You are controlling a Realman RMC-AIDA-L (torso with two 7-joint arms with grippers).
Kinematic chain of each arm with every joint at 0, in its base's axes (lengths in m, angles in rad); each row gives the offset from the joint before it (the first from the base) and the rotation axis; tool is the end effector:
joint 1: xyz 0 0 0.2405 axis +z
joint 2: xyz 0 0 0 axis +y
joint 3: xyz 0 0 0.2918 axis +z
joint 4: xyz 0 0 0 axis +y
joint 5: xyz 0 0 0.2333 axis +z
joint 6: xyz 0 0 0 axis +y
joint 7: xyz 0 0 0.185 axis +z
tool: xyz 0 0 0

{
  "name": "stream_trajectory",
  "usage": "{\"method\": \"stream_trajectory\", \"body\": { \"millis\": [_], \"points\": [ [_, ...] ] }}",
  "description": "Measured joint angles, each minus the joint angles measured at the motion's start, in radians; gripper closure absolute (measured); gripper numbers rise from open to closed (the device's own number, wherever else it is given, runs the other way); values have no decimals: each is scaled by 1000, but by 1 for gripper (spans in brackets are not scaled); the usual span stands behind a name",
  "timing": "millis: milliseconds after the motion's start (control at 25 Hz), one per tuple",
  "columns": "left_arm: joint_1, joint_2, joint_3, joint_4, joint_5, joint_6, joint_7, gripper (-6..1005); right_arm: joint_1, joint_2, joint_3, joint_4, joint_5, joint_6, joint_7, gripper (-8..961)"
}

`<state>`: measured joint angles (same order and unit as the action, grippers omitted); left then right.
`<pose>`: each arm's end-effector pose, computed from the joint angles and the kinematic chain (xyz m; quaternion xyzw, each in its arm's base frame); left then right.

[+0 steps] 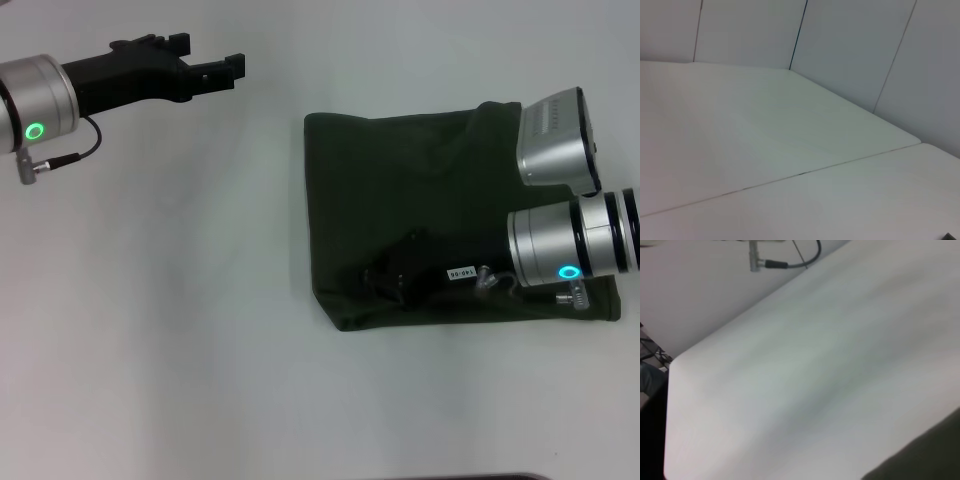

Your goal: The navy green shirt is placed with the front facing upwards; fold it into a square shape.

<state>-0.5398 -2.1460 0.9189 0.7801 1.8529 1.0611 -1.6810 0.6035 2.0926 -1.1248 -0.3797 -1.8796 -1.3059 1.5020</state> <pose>-0.2679 0.4515 -0.0644 -0.8791 -0.3230 -0.2247 0.2692 0.2867 0.3459 -0.1582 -0.9424 0.3031 0.1404 0.0150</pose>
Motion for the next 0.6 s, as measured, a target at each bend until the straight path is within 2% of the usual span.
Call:
{"method": "stream_trajectory", "body": {
  "millis": [400, 600],
  "points": [
    [0, 0, 0, 1, 0, 0, -1, 82, -13, -3, 14, -11, 45, -51, -78, 950],
    [0, 0, 0, 1, 0, 0, 3, 82, -52, -10, 22, -50, 82, -92, -98, 950]
  ]
}}
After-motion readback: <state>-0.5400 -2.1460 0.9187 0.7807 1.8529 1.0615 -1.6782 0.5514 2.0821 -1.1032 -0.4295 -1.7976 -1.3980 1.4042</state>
